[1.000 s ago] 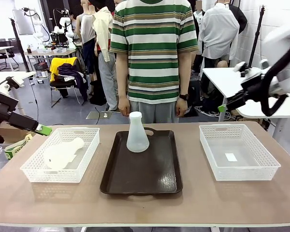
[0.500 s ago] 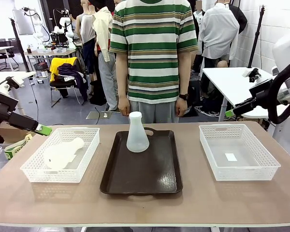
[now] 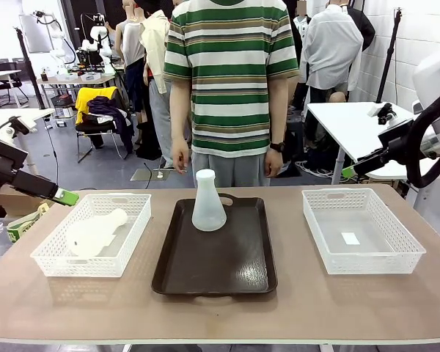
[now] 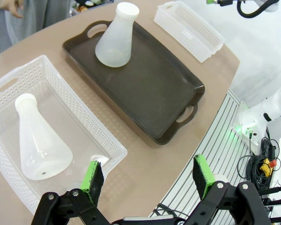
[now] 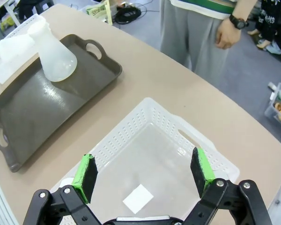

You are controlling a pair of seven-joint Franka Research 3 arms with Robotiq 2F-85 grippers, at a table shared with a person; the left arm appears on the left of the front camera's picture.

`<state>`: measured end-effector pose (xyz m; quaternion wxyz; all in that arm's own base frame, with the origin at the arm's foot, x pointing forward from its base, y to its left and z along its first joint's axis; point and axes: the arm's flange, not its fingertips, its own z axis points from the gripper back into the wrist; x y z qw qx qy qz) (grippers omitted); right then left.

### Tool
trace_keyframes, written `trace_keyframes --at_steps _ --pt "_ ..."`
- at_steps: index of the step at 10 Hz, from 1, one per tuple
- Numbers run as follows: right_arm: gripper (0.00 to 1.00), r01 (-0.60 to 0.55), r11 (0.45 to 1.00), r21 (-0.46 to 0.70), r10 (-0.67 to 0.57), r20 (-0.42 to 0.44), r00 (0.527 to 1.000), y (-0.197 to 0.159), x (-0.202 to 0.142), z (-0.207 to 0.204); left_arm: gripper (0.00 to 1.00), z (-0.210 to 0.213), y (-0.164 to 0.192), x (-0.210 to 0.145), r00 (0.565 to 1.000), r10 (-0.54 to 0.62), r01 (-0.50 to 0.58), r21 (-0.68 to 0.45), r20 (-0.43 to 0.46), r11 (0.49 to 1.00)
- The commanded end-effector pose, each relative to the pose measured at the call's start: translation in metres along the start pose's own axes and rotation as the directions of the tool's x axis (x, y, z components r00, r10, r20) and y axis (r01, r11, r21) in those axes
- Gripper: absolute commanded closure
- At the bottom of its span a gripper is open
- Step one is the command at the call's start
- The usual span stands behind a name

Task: Prepare the laboratory tools.
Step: Pick up the Big flask that the person points to.

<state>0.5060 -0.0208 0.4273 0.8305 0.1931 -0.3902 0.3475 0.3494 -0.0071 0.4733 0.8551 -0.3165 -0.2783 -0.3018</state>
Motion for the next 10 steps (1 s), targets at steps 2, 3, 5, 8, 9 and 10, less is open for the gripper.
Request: trace_keyframes --at_steps 2,3,5,8,9,10 --pt "0.0 -0.007 1.0 0.007 0.007 0.005 1.0 0.0009 0.0001 0.0003 0.0 -0.0005 0.0024 -0.0009 1.0 -0.015 0.016 -0.019 0.019 1.0" --pt "0.0 -0.007 1.0 0.007 0.007 0.005 1.0 0.0009 0.0001 0.0003 0.0 -0.0005 0.0024 -0.0009 1.0 -0.015 0.016 -0.019 0.019 1.0" --pt "0.0 -0.007 1.0 0.007 0.007 0.005 1.0 0.0009 0.0001 0.0003 0.0 -0.0005 0.0024 -0.0009 1.0 -0.015 0.016 -0.019 0.019 1.0" --pt "0.0 -0.007 1.0 0.007 0.007 0.005 1.0 0.0009 0.0001 0.0003 0.0 -0.0005 0.0024 -0.0009 1.0 -0.015 0.016 -0.019 0.019 1.0" --pt "0.0 -0.007 1.0 0.007 0.007 0.005 1.0 0.0009 0.0001 0.0003 0.0 -0.0005 0.0024 -0.0009 1.0 -0.015 0.016 -0.019 0.019 1.0" --pt "0.0 -0.007 1.0 0.007 0.007 0.005 1.0 0.0009 0.0001 0.0003 0.0 -0.0005 0.0024 -0.0009 1.0 -0.015 0.016 -0.019 0.019 1.0"
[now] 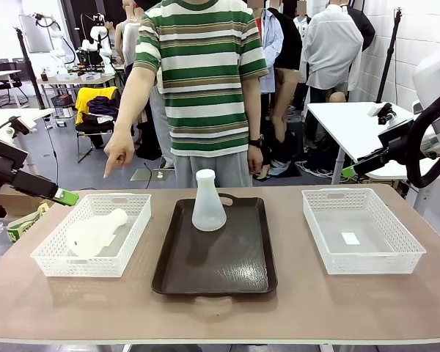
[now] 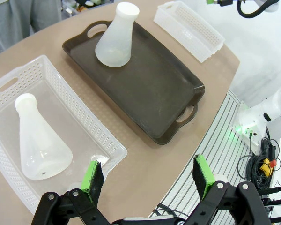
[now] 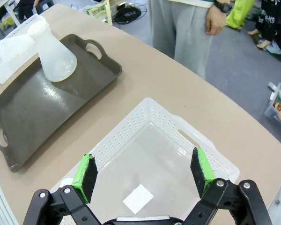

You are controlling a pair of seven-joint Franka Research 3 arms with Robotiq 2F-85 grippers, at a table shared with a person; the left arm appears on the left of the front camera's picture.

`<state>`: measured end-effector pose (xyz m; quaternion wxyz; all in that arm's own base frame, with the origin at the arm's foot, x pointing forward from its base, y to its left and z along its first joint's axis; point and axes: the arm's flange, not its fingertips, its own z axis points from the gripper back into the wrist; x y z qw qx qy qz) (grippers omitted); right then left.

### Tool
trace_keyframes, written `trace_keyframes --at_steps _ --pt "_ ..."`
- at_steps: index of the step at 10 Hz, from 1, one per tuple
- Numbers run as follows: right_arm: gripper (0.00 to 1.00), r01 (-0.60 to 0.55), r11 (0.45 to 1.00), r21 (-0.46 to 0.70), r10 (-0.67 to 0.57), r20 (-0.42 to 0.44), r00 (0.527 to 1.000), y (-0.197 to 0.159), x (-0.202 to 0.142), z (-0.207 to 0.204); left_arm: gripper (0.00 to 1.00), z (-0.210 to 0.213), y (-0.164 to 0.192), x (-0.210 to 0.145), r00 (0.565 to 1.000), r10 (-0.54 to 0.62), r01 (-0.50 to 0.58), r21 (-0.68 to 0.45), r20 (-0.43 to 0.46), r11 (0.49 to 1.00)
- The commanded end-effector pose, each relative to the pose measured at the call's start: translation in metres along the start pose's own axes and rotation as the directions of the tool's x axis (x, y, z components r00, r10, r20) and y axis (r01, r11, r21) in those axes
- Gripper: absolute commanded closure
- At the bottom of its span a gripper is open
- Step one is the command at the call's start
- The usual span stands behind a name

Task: Prepare the laboratory tools.
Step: Pick up the Big flask that the person points to.

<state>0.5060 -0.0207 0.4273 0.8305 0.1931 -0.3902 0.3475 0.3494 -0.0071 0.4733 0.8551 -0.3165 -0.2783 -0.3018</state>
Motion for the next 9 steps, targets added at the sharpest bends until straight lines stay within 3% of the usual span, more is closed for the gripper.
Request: trace_keyframes --at_steps 1,9 --pt "0.0 -0.007 1.0 0.007 0.007 0.005 1.0 0.0009 0.0001 0.0003 0.0 -0.0005 0.0024 -0.0009 1.0 -0.015 0.016 -0.018 0.019 1.0" --pt "0.0 -0.007 1.0 0.007 0.007 0.005 1.0 0.0009 0.0001 0.0003 0.0 -0.0005 0.0024 -0.0009 1.0 -0.015 0.016 -0.018 0.019 1.0"
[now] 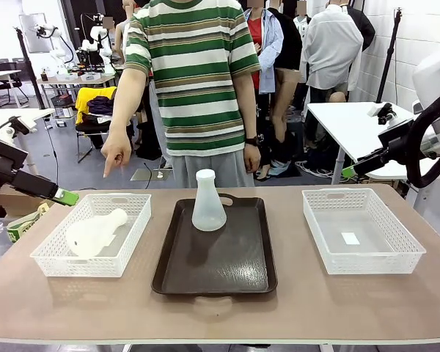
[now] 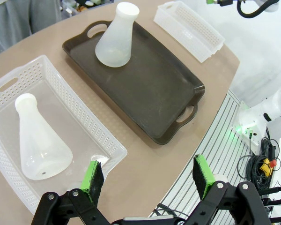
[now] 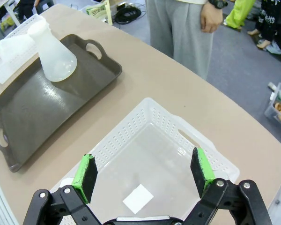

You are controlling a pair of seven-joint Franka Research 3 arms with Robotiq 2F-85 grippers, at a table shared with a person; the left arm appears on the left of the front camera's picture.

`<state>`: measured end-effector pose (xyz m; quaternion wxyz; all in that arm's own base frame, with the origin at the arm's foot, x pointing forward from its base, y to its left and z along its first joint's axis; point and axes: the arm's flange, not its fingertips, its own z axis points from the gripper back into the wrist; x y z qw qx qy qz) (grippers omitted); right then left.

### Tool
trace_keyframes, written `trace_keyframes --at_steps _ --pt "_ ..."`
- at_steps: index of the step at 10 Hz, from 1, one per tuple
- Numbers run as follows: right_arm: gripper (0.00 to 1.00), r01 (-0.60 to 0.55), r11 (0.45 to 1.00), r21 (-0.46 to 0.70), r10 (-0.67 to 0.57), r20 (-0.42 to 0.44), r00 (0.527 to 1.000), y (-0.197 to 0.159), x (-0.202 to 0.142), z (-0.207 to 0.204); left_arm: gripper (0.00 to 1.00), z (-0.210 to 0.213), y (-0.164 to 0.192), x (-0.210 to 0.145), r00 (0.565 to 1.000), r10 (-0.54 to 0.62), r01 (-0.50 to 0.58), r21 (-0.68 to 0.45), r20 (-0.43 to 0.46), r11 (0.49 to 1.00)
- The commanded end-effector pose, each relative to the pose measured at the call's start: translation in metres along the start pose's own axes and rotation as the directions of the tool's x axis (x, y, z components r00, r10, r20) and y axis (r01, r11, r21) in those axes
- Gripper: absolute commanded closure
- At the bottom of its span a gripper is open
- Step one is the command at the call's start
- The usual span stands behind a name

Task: Prepare the laboratory tools.
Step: Pick up the Big flask that the person points to.

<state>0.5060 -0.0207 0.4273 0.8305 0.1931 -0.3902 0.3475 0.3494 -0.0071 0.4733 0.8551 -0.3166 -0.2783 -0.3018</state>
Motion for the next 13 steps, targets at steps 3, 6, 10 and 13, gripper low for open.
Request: trace_keyframes --at_steps 3,6,10,13 --pt "0.0 -0.007 1.0 0.007 0.007 0.005 1.0 0.001 0.0 0.0 0.0 -0.016 0.011 0.045 0.989 -0.031 0.051 0.134 -0.141 0.99" --pt "0.0 -0.007 1.0 0.007 0.007 0.005 1.0 0.001 0.0 0.0 0.0 -0.053 0.041 0.107 0.931 -0.003 0.113 0.281 -0.364 0.953" --pt "0.0 -0.007 1.0 0.007 0.007 0.005 1.0 0.001 0.0 0.0 0.0 -0.128 0.11 0.137 0.853 0.106 0.124 0.395 -0.51 0.91" --pt "0.0 -0.007 1.0 0.007 0.007 0.005 1.0 0.001 0.0 0.0 0.0 -0.164 0.149 0.131 0.826 0.122 0.101 0.357 -0.55 0.929"
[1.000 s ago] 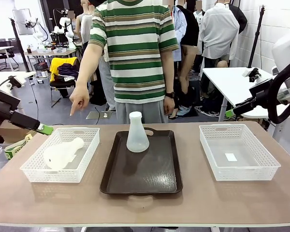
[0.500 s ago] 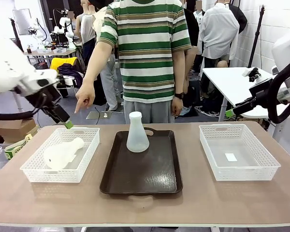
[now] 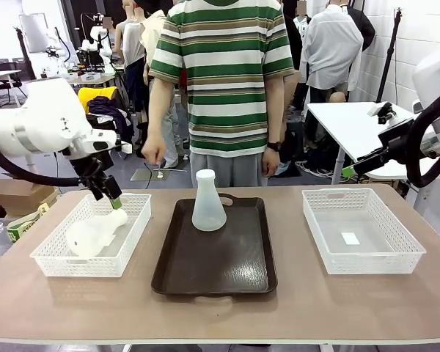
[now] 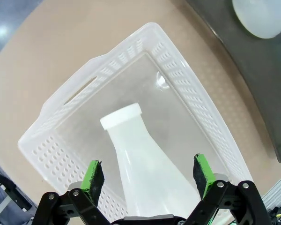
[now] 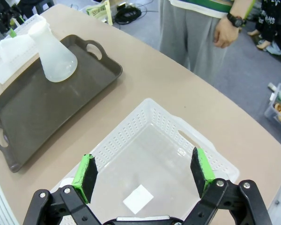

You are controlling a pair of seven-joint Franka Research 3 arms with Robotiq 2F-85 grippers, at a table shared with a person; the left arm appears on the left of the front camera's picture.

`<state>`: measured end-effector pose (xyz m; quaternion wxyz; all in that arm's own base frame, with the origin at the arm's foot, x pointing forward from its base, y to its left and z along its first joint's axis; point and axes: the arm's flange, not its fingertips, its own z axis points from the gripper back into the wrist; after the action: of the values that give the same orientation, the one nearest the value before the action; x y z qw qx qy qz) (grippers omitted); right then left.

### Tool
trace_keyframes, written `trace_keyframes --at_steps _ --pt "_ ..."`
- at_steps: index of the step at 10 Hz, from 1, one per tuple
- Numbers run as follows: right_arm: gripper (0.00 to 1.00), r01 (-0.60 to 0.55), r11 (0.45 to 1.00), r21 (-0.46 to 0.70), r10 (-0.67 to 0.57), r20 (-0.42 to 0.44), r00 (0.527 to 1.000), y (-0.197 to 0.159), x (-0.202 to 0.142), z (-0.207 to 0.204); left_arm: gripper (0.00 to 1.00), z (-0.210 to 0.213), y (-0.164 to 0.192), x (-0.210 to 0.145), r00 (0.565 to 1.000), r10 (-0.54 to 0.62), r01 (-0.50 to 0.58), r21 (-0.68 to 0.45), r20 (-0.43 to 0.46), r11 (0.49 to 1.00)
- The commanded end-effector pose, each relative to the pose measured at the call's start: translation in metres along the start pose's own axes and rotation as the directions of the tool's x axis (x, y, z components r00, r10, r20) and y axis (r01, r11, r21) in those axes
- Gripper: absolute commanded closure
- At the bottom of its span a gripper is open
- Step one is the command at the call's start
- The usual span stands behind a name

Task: Prepare the laboratory tools.
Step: Pick up the Big flask that the person points to.

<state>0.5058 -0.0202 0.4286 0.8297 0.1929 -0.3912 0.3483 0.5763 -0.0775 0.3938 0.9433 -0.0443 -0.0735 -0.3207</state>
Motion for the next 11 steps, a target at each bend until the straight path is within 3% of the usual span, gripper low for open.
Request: trace_keyframes --at_steps 1,4,7,11 --pt "0.0 -0.004 1.0 0.007 0.004 0.003 1.0 0.0 -0.001 0.0 0.0 -0.008 0.01 0.01 1.0 0.012 -0.012 0.009 -0.021 1.0" --pt "0.0 -0.004 1.0 0.007 0.004 0.003 1.0 0.0 -0.001 0.0 0.0 -0.039 0.01 0.018 1.0 0.005 -0.006 0.089 0.004 0.996" --pt "0.0 -0.004 1.0 0.007 0.004 0.003 1.0 0.0 -0.001 0.0 0.0 -0.059 0.011 0.022 0.999 0.016 -0.012 0.123 -0.036 0.992" --pt "0.0 -0.004 1.0 0.007 0.004 0.003 1.0 0.0 -0.001 0.0 0.0 -0.069 0.016 0.019 0.999 0.021 -0.016 0.108 -0.042 0.994"
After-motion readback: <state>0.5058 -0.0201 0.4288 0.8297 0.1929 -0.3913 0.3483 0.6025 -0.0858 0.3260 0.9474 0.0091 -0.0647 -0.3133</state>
